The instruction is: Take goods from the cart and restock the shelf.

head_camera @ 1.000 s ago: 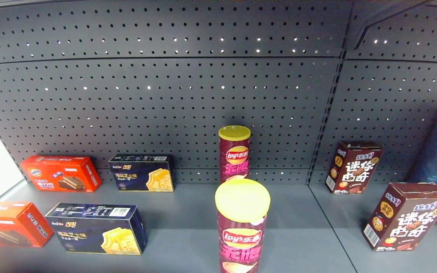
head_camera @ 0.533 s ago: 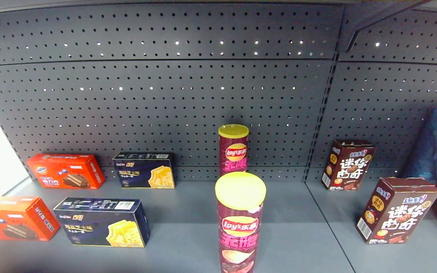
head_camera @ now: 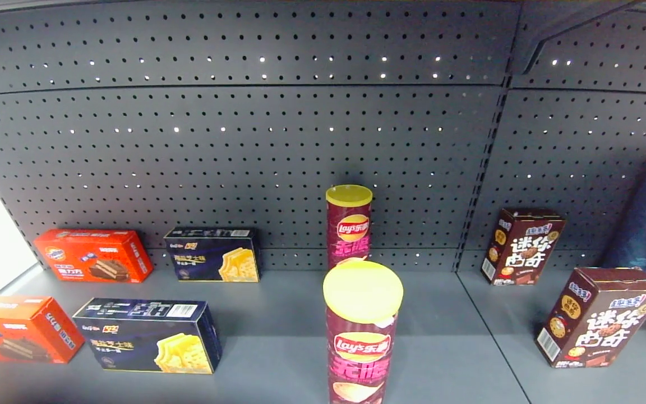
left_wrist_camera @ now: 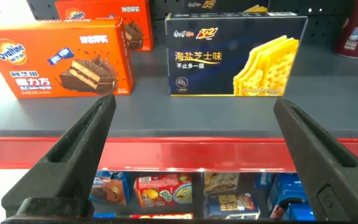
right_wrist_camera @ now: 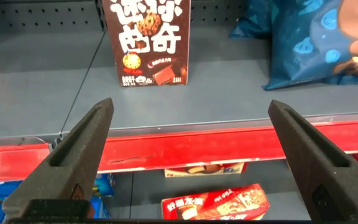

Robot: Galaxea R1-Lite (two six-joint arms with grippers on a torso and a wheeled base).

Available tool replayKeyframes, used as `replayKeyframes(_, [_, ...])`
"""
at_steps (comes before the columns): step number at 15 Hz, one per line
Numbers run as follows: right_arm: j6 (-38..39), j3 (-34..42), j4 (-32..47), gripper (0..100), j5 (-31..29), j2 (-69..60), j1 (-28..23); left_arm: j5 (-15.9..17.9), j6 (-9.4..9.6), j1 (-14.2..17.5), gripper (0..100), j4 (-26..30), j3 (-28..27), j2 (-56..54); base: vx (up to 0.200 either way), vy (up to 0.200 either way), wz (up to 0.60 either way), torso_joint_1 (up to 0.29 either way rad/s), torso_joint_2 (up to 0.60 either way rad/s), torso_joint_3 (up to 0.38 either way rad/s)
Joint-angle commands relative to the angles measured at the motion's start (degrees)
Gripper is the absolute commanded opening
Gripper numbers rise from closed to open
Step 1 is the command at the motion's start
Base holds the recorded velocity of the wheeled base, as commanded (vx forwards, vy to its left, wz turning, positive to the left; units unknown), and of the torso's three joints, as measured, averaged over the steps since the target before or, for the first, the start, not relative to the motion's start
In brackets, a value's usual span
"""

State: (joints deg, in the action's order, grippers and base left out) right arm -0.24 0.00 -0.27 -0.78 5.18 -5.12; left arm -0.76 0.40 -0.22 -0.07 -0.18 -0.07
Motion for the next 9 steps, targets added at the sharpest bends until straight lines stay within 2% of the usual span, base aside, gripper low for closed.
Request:
replayKeyframes(1, [-0.02,0.00,0.00,100,-0.01,0.09,0.02,-0.04,0.04,0.04,100,-0.01,0.01,0.07,0.000,0.000,0.00,0.000,0.00,0.000])
replayKeyframes(9, [-0.02,0.00,0.00,100,-0.01,0.09,0.02,-0.04,-0.14,0.04,100,-0.01,0.01,0.07,0.000,0.000,0.00,0.000,0.00,0.000])
